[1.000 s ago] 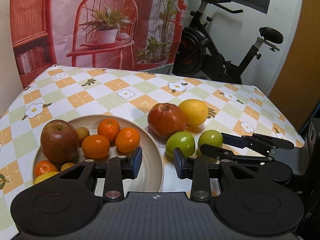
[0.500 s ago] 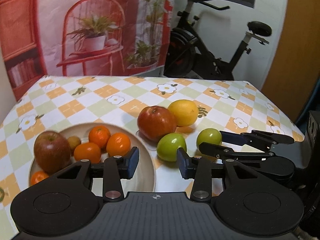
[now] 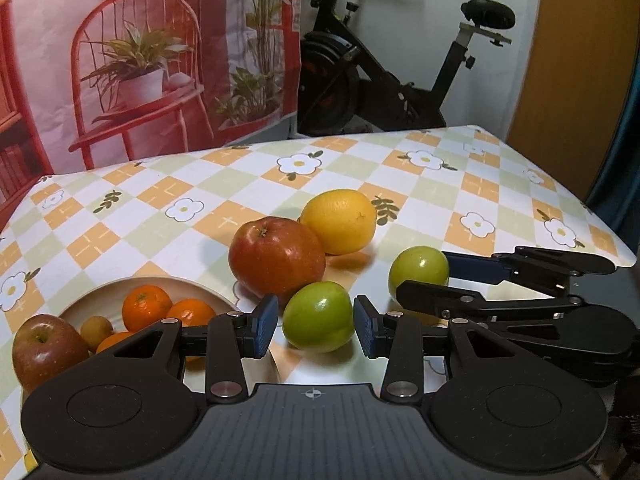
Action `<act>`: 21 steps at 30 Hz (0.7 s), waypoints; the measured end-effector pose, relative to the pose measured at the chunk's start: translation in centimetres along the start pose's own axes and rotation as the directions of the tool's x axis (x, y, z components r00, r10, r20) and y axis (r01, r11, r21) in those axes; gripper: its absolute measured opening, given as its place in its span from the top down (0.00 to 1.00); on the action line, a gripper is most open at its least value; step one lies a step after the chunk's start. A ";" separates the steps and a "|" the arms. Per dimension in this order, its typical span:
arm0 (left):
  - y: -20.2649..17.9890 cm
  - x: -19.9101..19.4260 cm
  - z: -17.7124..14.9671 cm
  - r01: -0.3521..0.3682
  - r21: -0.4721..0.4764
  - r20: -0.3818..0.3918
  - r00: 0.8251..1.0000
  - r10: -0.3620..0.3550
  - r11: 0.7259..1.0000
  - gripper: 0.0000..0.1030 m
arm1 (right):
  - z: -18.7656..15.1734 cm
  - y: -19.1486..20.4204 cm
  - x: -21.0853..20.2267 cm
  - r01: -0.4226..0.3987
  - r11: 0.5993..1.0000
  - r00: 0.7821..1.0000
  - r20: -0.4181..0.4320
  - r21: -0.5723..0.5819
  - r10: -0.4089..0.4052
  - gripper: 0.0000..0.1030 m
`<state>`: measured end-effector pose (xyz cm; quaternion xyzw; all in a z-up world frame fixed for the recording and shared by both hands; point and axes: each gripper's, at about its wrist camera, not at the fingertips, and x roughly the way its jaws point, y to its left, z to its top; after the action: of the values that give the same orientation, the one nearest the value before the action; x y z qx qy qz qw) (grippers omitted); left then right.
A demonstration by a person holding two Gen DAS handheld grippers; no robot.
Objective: Organize fruits
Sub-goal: 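Close the right gripper on a green apple while the left gripper closes on another green apple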
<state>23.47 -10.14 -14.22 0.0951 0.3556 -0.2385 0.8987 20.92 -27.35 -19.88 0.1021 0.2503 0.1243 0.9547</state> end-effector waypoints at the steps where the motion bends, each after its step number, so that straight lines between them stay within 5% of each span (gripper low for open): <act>1: 0.0 0.2 0.0 0.003 0.000 -0.005 1.000 -0.003 1.000 0.58 | 0.0 0.0 0.0 0.000 1.000 1.000 0.000 0.002 0.000 0.57; 21: -0.3 1.6 0.4 0.049 0.012 -0.028 0.998 -0.048 0.999 0.55 | 0.1 -0.5 0.2 -0.010 1.000 1.000 -0.008 0.025 0.010 0.57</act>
<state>24.58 -11.09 -15.07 0.0956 0.3686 -0.2611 0.8870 21.23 -27.74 -19.99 0.1148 0.2552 0.1263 0.9517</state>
